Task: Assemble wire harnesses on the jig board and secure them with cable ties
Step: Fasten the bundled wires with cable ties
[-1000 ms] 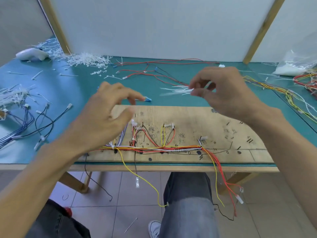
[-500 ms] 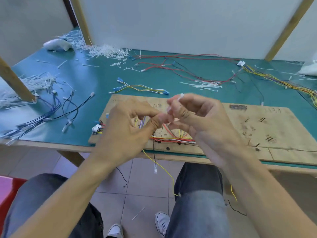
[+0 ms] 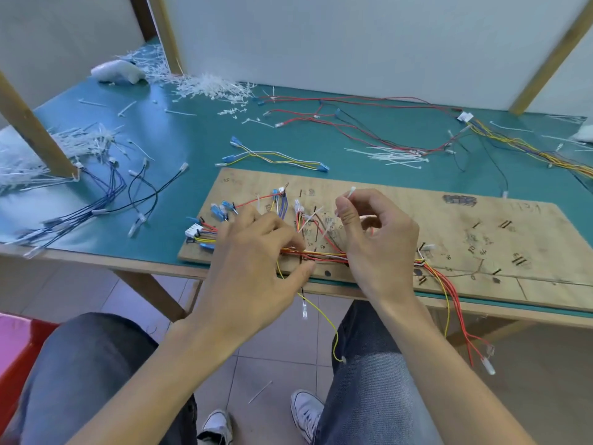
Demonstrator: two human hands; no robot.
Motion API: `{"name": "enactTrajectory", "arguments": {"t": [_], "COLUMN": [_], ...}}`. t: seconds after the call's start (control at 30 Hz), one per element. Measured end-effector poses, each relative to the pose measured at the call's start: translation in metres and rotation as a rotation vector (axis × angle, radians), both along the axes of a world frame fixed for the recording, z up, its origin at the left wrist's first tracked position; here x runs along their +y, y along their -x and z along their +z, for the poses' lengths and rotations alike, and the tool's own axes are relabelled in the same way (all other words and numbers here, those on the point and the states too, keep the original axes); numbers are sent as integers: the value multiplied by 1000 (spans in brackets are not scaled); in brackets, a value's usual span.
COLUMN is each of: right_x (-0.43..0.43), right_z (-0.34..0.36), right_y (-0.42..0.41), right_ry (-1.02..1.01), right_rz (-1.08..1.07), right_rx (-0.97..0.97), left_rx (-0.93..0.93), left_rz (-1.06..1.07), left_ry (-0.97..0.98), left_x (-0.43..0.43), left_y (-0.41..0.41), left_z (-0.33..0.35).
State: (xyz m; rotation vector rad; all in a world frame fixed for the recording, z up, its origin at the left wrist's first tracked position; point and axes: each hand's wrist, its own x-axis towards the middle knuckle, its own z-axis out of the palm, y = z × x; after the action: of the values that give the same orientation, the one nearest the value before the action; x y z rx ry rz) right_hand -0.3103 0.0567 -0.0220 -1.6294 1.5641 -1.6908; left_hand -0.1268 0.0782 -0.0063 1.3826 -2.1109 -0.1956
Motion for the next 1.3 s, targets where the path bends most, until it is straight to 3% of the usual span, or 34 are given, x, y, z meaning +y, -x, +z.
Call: {"name": "enactTrajectory", "arguments": {"t": [0.13, 0.33, 0.63, 0.97, 1.2, 1.3], "right_x": [0, -1, -2, 4, 6, 6], "right_z": [-10, -14, -18, -10, -7, -8], "right_y": [0, 2, -4, -3, -4, -3], "right_ry": [49, 28, 2, -67, -110, -125], "right_rz": [-37, 25, 139, 167, 149, 136], "right_rx": [143, 167, 507, 353, 292, 282], "left_rx": [-29, -42, -105, -123, -179, -107], "left_rz": [16, -6, -129, -291, -291, -256], "left_ry": [-13, 12, 206, 279, 355, 287], "left_x": [-2, 0, 8, -2, -5, -5], "left_y": [1, -3, -19, -13, -11, -8], "left_z": [-2, -3, -20, -14, -19, -20]}}
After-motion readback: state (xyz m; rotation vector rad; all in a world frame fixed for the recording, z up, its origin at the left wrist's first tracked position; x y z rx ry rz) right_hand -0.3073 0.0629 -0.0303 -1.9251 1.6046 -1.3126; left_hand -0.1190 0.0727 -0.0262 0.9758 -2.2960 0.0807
